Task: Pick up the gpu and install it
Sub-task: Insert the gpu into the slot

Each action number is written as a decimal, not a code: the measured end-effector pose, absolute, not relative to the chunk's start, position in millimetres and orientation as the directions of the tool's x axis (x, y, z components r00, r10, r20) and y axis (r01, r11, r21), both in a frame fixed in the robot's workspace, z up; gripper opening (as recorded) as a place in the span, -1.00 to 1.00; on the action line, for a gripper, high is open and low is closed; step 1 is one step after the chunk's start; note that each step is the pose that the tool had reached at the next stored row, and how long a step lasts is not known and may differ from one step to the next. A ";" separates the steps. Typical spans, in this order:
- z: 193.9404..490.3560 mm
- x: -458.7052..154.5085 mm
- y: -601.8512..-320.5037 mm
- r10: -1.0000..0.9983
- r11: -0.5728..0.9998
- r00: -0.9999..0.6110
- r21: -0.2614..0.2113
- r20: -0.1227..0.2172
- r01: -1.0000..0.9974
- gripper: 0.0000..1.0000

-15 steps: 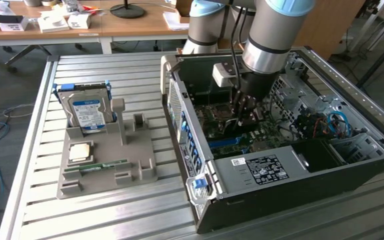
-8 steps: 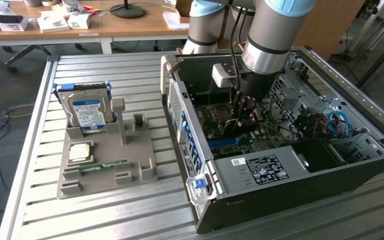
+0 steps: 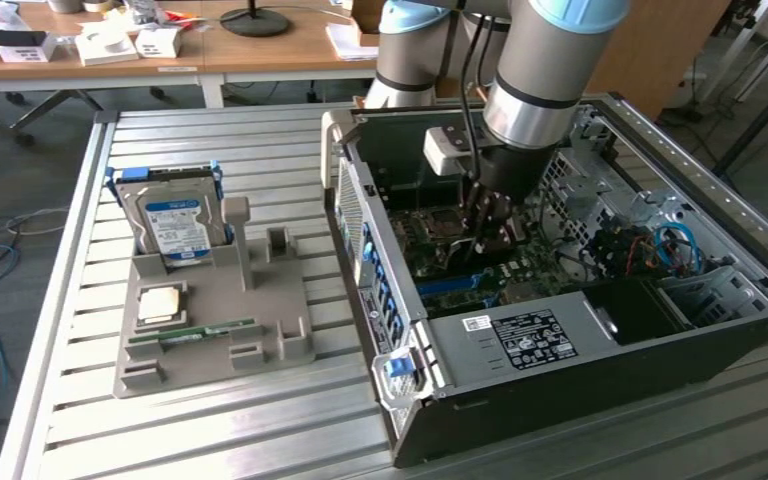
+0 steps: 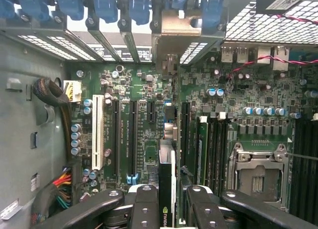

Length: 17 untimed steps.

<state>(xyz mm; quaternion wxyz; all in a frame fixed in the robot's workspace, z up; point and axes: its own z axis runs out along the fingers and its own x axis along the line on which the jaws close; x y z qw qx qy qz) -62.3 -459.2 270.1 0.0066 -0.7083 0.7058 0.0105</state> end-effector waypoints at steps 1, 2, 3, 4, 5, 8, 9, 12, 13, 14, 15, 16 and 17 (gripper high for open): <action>270.1 -62.6 -459.1 -1.000 -0.004 0.004 0.005 -0.024 -1.000 -0.47; 270.1 -62.5 -459.1 -1.000 -0.004 0.004 0.005 -0.024 -1.000 -0.47; 270.1 -62.6 -459.2 -1.000 -0.004 0.004 0.006 -0.024 -1.000 -0.47; 270.1 -62.6 -459.2 -1.000 -0.004 0.004 0.005 -0.024 -1.000 -0.47; 270.1 -62.8 -459.2 -1.000 -0.004 0.004 0.005 -0.024 -1.000 -0.47; 270.1 -63.6 -459.2 -1.000 -0.004 0.004 0.005 -0.024 -1.000 -0.47; 270.1 -63.8 -459.2 -1.000 -0.004 0.004 0.005 -0.024 -1.000 -0.47; 270.1 -64.2 -459.2 -1.000 -0.004 0.004 0.006 -0.024 -1.000 -0.47; 270.1 -64.2 -459.2 -1.000 -0.004 0.004 0.006 -0.024 -1.000 -0.47; 270.1 -64.3 -459.2 -1.000 -0.004 0.004 0.006 -0.024 -1.000 -0.47; 270.1 -64.6 -459.2 -1.000 -0.004 0.004 0.005 -0.024 -1.000 -0.47; 270.1 -65.0 -459.2 -1.000 -0.004 0.004 0.005 -0.024 -1.000 -0.47; 270.1 -65.1 -459.2 -1.000 -0.004 0.004 0.006 -0.024 -1.000 -0.47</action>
